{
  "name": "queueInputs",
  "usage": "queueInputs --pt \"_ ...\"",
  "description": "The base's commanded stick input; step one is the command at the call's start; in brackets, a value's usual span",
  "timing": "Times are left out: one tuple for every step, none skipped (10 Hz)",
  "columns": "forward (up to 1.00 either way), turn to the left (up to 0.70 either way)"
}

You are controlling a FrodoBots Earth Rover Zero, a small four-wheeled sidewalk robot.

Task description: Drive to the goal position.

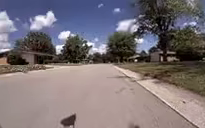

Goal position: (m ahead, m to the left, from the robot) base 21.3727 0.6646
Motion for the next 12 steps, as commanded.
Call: queueInputs --pt "0.85 0.00" --pt "0.85 0.00" --pt "0.85 0.00" --pt "0.85 0.00" --pt "0.85 0.00" --pt "0.85 0.00" --pt "0.85 0.00" --pt "0.85 0.00" --pt "0.85 0.00" --pt "0.85 0.00" --pt "0.85 0.00" --pt "0.85 0.00"
